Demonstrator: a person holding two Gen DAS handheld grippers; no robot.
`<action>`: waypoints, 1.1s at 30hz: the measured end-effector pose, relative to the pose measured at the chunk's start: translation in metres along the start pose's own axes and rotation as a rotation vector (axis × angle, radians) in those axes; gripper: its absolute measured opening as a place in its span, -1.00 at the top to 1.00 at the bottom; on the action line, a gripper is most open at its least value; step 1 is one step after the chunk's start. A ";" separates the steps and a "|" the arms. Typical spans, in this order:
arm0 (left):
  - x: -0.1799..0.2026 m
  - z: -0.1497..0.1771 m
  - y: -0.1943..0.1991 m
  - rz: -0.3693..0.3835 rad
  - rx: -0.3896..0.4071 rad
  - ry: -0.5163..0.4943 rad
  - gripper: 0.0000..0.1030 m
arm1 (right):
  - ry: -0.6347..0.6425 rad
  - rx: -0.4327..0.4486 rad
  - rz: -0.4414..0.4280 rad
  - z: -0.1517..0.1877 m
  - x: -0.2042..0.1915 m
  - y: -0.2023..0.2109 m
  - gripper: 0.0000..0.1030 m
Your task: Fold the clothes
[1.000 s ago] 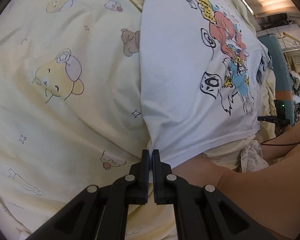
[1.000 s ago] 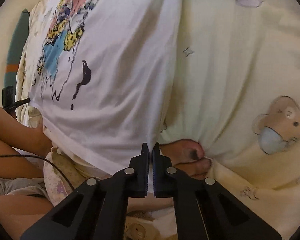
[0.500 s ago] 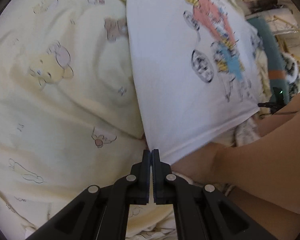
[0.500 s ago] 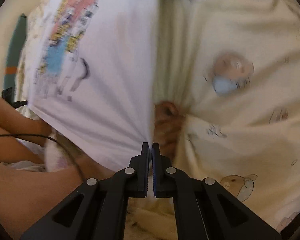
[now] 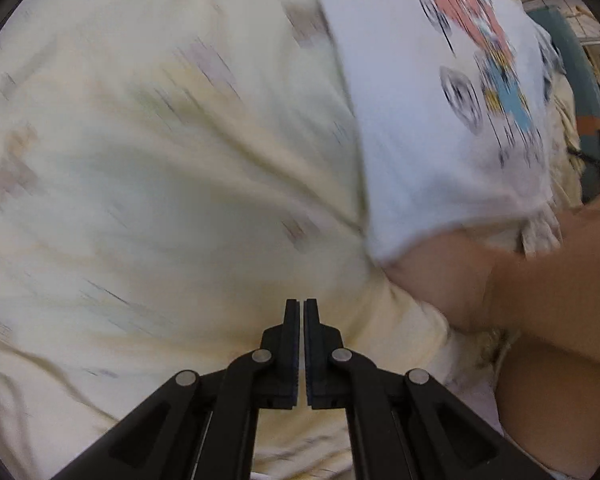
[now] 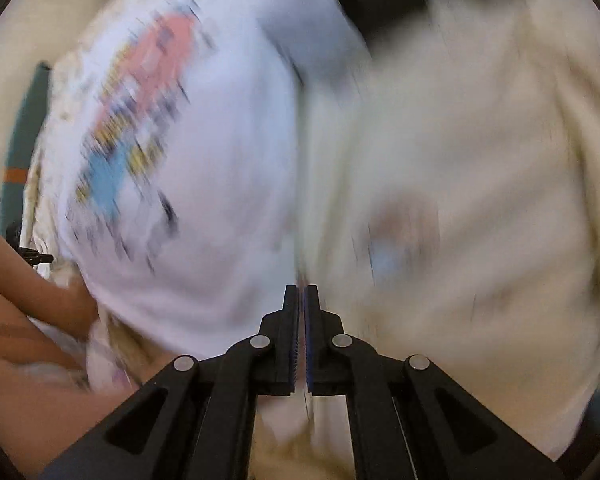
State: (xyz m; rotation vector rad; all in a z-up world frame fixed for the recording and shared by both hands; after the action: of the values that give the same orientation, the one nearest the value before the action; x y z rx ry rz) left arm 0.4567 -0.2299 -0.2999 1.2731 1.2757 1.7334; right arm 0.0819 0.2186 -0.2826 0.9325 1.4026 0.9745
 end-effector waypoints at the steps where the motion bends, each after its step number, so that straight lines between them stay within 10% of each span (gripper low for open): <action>1: -0.009 -0.012 0.011 -0.023 0.024 0.006 0.98 | 0.036 0.024 0.002 -0.016 -0.013 -0.002 0.96; 4: -0.026 -0.091 0.052 -0.148 0.135 -0.032 0.98 | 0.144 0.095 0.009 -0.064 -0.053 -0.008 0.92; 11: 0.076 -0.273 0.043 -0.311 0.285 -0.450 0.92 | 0.385 0.247 0.022 -0.168 -0.145 -0.025 0.89; 14: 0.122 -0.319 0.007 -0.282 0.293 -0.530 0.92 | 0.438 0.219 0.018 -0.175 -0.167 -0.067 0.45; 18: 0.138 -0.335 -0.057 -0.299 0.149 -0.546 0.63 | 0.546 0.131 0.076 -0.165 -0.173 -0.113 0.44; 24: 0.108 -0.307 -0.051 -0.211 0.073 -0.485 0.63 | 0.528 -0.023 0.099 -0.138 -0.132 -0.129 0.43; 28: 0.106 -0.323 -0.015 -0.209 0.146 -0.523 0.63 | 0.524 -0.050 0.053 -0.150 -0.121 -0.103 0.44; 33: 0.128 -0.416 0.013 -0.256 0.312 -0.554 0.50 | 0.530 0.168 0.037 -0.250 -0.139 -0.049 0.44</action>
State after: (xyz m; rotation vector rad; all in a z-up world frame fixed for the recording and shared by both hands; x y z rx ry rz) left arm 0.0229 -0.2597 -0.2718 1.5452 1.3225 0.9316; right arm -0.1605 0.0593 -0.2747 0.8568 1.9397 1.2011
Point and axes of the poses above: each gripper's, at about its wrist camera, not at the fingertips, and y roughly against the way its jaws point, x to its right, z to its underside, the point moved 6 cm from there along -y, roughly the way its jaws point, and after that the axes turned 9 degrees about -y, right-handed, at the moved point
